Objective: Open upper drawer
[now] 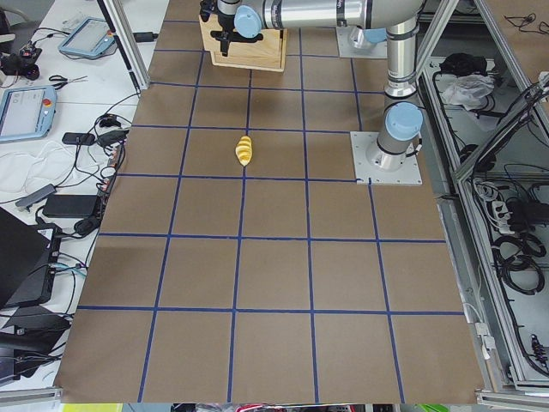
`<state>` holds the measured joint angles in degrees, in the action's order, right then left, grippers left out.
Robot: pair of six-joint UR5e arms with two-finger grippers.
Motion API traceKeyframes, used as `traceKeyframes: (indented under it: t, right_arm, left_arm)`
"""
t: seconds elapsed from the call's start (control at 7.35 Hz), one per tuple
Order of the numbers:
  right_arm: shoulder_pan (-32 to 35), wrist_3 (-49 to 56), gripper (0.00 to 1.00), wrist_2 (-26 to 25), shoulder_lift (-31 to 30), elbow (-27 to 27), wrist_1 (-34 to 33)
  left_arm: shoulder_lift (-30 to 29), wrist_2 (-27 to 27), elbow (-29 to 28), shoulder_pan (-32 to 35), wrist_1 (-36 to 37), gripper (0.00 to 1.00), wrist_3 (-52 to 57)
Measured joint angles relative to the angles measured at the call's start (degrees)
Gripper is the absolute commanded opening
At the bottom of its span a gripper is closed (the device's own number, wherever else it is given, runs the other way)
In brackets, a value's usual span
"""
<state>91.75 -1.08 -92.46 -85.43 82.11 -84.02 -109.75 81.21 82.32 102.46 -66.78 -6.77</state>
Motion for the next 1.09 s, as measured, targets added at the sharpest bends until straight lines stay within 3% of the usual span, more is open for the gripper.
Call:
traceKeyframes:
  t: [1.09]
  right_arm:
    - [0.0,0.0,1.0,0.0,0.0,0.0,0.0]
  left_arm:
    - [0.9,-0.9,-0.2,-1.3,-1.8,1.0,-0.1]
